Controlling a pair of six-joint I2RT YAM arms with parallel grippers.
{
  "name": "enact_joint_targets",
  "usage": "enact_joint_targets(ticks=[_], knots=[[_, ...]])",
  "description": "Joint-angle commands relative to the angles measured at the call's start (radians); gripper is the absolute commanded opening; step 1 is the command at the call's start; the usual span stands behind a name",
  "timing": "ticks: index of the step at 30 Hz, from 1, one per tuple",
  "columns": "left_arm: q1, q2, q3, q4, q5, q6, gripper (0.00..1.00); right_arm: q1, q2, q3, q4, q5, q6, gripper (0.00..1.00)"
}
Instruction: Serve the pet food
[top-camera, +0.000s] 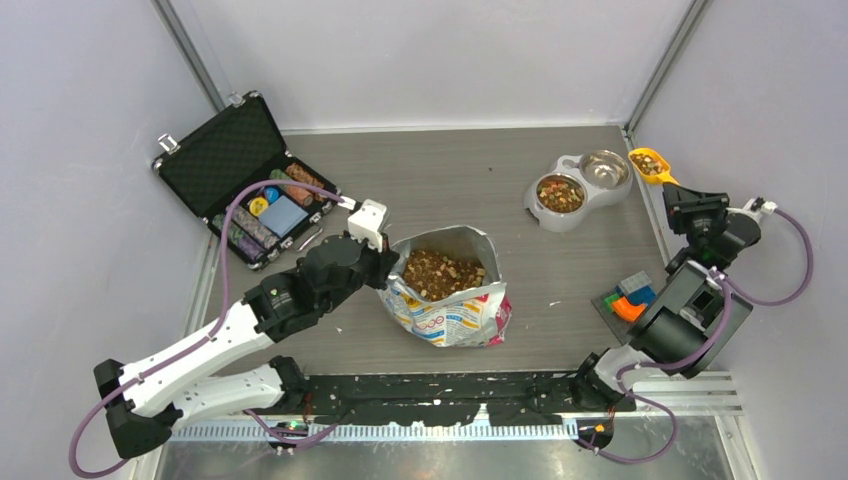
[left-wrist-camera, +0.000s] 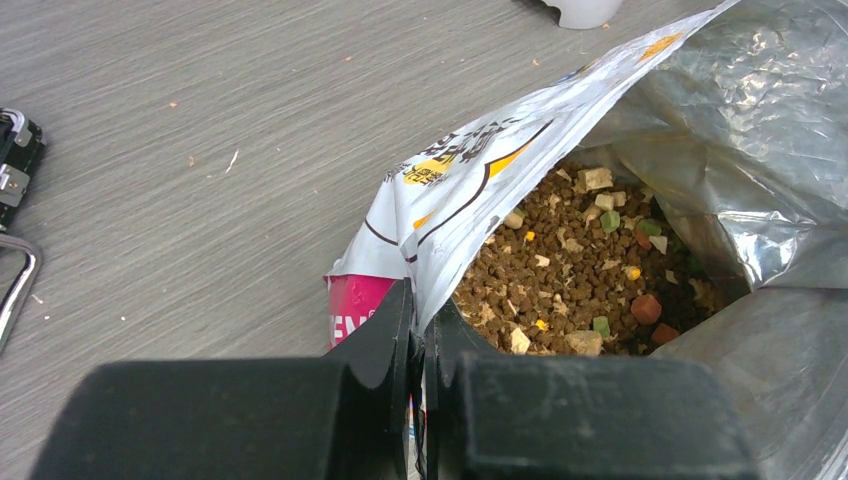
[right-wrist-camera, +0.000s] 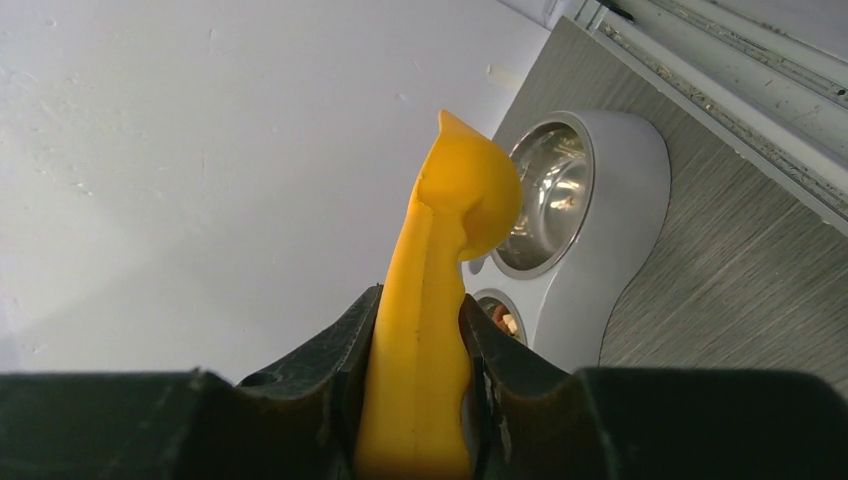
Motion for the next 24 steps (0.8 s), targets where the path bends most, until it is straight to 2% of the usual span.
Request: enact_joint_targets(ticks=[1,6,14,24], knots=[[0.0,-0.017,0.011,0.108,-0.043,0.026,0.0,0.04,0.03,0.067,-0.052,0.032,-0.053,0.05],[0.0,-0.005,0.014,0.114,-0.046,0.031,0.0,0.054,0.043,0.069,-0.1,0.062,-0.105,0.05],[0.0,0.016,0.023,0.116,-0.039,0.032,0.0,0.118,0.03,0.15,-0.286,0.151,-0.241,0.05],[0.0,0.004,0.011,0.12,-0.048,0.039,0.0,0.206,0.05,0.247,-0.439,0.255,-0.293,0.05]])
